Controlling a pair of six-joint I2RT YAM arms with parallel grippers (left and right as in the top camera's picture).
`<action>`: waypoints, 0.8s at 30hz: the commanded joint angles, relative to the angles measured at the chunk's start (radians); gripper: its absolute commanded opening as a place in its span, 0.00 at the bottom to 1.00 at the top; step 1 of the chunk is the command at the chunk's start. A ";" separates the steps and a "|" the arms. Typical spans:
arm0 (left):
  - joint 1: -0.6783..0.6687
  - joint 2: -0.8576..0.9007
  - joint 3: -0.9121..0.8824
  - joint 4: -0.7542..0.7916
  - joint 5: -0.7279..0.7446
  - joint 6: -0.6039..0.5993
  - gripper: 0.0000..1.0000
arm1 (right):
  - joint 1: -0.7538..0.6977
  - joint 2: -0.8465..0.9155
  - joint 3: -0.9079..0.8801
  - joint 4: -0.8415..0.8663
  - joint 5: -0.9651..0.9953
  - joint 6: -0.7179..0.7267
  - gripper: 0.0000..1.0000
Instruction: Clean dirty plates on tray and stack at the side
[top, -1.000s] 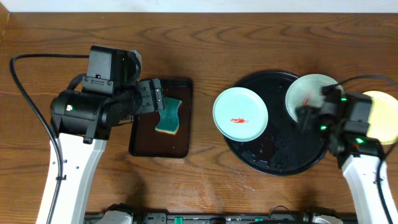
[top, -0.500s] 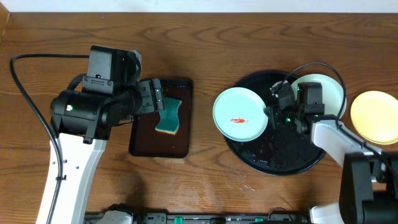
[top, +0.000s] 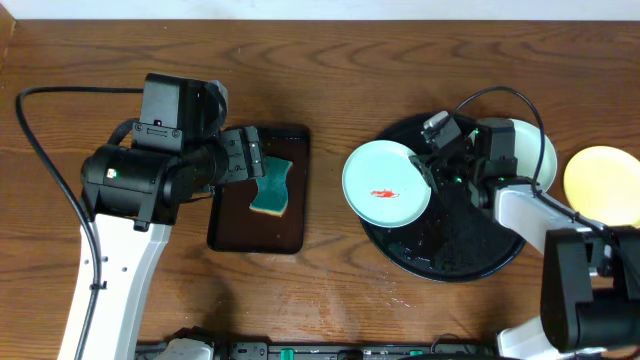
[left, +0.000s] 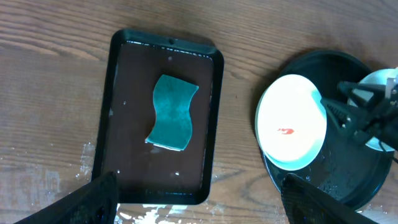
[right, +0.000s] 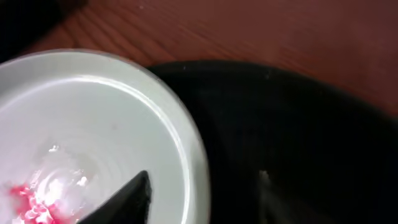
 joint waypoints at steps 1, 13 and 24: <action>0.005 0.000 0.002 -0.002 0.002 -0.004 0.84 | 0.018 0.065 0.018 0.036 -0.013 -0.018 0.60; 0.005 0.000 0.002 -0.002 0.002 -0.004 0.84 | 0.012 0.092 0.019 0.061 0.024 0.158 0.01; 0.005 0.000 0.002 -0.002 0.001 -0.004 0.84 | -0.008 -0.163 0.019 -0.251 0.256 0.480 0.01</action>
